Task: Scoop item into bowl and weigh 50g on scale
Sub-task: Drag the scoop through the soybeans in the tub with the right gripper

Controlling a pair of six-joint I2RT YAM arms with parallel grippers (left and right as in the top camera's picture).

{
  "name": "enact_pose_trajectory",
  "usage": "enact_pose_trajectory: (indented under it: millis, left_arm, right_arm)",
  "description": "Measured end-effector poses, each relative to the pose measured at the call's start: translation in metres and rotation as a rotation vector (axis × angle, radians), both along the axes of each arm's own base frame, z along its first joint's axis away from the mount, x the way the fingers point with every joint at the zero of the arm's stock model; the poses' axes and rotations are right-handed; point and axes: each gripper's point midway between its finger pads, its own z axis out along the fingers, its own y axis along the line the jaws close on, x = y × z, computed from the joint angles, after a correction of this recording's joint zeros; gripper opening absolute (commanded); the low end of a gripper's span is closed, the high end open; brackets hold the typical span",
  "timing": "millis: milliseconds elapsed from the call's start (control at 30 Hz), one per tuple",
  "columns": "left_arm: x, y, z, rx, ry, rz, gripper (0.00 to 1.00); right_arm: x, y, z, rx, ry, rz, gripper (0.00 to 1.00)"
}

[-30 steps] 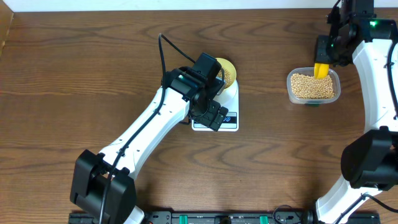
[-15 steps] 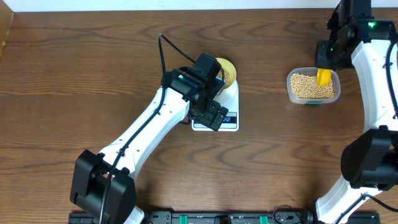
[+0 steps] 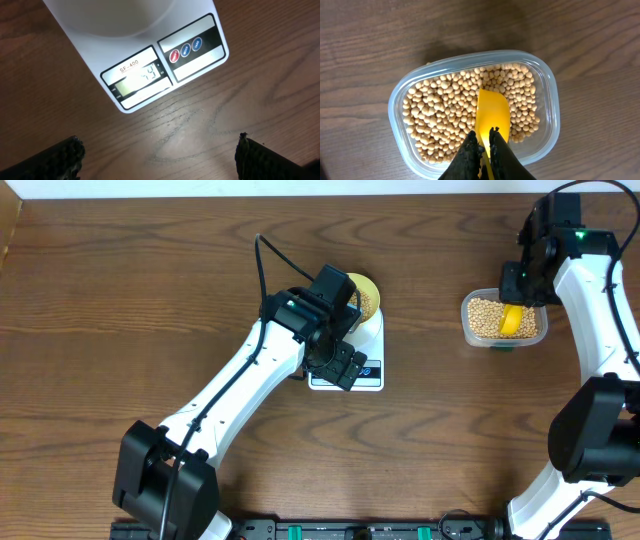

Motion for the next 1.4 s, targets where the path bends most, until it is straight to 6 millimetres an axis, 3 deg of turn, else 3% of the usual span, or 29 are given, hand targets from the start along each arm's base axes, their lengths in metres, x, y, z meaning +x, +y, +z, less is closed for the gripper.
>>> enact_pose_trajectory:
  millis: [267, 400, 500, 733, 867, 1000, 1233, 1400]
  left_arm:
    - [0.000, 0.000, 0.000, 0.000, 0.000, 0.000, 0.98]
    - [0.000, 0.000, 0.000, 0.000, 0.000, 0.000, 0.98]
    - [0.000, 0.000, 0.000, 0.000, 0.000, 0.000, 0.98]
    - [0.000, 0.000, 0.000, 0.000, 0.000, 0.000, 0.98]
    - [0.000, 0.000, 0.000, 0.000, 0.000, 0.000, 0.98]
    - [0.000, 0.000, 0.000, 0.000, 0.000, 0.000, 0.98]
    - [0.000, 0.000, 0.000, 0.000, 0.000, 0.000, 0.98]
    - [0.000, 0.000, 0.000, 0.000, 0.000, 0.000, 0.98]
  right_arm:
    - [-0.006, 0.000, -0.005, 0.003, 0.026, -0.006, 0.10]
    - [-0.013, 0.001, -0.011, 0.011, 0.052, -0.026, 0.01]
    - [-0.015, 0.001, -0.014, 0.019, 0.059, -0.048, 0.01]
    - [-0.023, 0.008, -0.018, 0.059, 0.088, -0.066, 0.13]
    - [-0.024, 0.010, -0.019, 0.070, 0.092, -0.070, 0.13]
    - [-0.024, 0.010, -0.019, 0.073, 0.092, -0.070, 0.01]
    - [-0.023, 0.009, -0.019, 0.069, 0.090, -0.074, 0.09]
    - [-0.022, 0.007, -0.018, 0.052, 0.082, -0.072, 0.10]
